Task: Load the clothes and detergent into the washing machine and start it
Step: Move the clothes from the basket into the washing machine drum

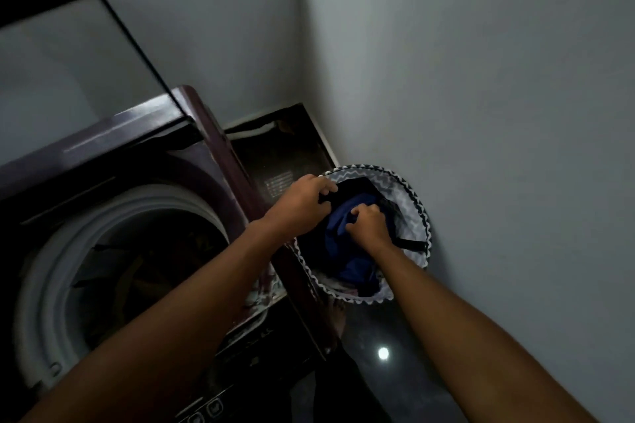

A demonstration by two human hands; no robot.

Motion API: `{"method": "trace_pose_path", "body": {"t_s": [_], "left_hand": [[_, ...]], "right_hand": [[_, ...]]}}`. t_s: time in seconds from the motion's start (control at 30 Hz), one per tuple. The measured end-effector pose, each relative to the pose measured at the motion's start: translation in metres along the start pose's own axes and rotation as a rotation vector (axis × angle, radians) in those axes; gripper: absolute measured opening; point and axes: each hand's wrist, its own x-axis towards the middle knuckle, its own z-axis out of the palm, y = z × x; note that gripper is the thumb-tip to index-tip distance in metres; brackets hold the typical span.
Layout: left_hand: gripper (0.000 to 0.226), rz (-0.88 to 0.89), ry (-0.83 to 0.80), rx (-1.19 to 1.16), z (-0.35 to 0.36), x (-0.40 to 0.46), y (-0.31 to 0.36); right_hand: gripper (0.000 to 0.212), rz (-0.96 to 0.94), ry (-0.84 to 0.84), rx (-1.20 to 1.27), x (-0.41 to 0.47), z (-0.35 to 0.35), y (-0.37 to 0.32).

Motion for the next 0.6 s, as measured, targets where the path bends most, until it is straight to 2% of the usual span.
{"method": "trace_pose_path", "body": {"t_s": [0.1,0.2,0.3,0.43,0.53,0.6], "left_hand": [[0.036,-0.040,-0.079,0.024,0.018,0.015,0.000],[0.035,-0.029,-0.105,0.049,0.035,0.025,0.001],[0.034,-0.043,-0.114,0.059,0.046,0.029,-0.002],[0.036,-0.065,-0.118,0.053,0.053,0.031,-0.005],[0.038,-0.073,-0.111,0.032,0.052,0.031,-0.007],[0.038,-0.095,-0.102,0.010,0.050,0.032,-0.009]], "right_hand": [[0.042,0.038,-0.050,-0.111,0.021,0.010,0.011],[0.057,0.042,-0.004,-0.074,0.034,0.014,0.013],[0.068,0.089,-0.005,0.086,0.049,0.018,0.010],[0.092,0.366,-0.161,0.341,0.067,0.023,0.006],[0.076,0.455,-0.268,0.438,0.070,0.030,0.016],[0.055,0.536,-0.212,0.446,0.064,0.030,0.022]]}}
